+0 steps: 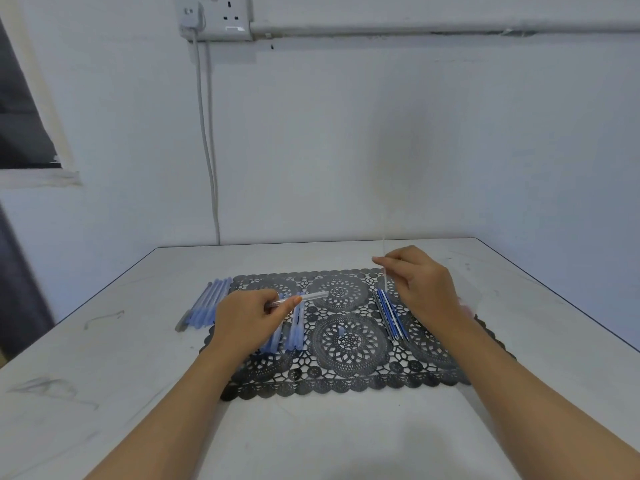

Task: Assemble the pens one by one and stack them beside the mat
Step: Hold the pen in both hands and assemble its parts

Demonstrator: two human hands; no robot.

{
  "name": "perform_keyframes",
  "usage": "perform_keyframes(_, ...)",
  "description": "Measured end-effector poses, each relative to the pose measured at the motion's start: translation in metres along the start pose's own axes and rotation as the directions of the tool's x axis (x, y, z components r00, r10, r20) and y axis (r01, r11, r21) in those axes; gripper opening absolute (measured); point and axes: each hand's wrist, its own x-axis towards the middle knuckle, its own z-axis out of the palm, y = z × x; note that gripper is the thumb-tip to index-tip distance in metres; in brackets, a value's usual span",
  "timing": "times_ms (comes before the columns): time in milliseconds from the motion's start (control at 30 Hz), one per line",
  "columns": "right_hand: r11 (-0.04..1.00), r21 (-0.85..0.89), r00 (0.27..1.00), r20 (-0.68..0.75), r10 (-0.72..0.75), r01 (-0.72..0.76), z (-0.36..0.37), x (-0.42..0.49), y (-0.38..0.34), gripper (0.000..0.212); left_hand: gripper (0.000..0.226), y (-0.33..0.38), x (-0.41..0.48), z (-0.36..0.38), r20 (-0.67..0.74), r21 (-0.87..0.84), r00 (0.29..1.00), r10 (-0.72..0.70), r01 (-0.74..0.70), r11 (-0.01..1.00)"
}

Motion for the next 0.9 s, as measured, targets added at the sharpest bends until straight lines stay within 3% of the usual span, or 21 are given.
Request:
perform_keyframes(167,0.978,-0.096,0.983,-0.002,-0.184,0.183,0.008,-0.001,-0.007,0.013,0.061,0.000,0.000,0.000,-0.003,-0.001,1.000,-0.001,0.001,1.000)
perform_keyframes(300,0.971,-0.083,0.974,0.037,-0.222,0.224,0.017,-0.006,-0.006,0.011,0.062,0.000,0.000,0.000,0.001,0.011,1.000,-0.001,0.001,1.000)
perform_keyframes(467,0.945,-0.119,0.950,0.101,-0.295,0.306,0.026,-0.009,-0.009,0.028,0.061,0.002,0.000,-0.002,0.006,0.026,1.000,-0.014,0.014,1.000)
perform_keyframes(800,0.950,-0.133,0.918,0.324,-0.227,0.282,0.023,-0.009,-0.015,0.087,0.064,0.003,0.000,-0.003,-0.003,0.014,1.000,-0.009,0.009,1.000)
perform_keyframes(900,0.950,-0.120,0.910,0.342,-0.233,0.288,0.023,-0.010,-0.017,0.093,0.063,0.003,0.001,-0.003,-0.019,0.006,1.000,0.002,-0.002,1.000)
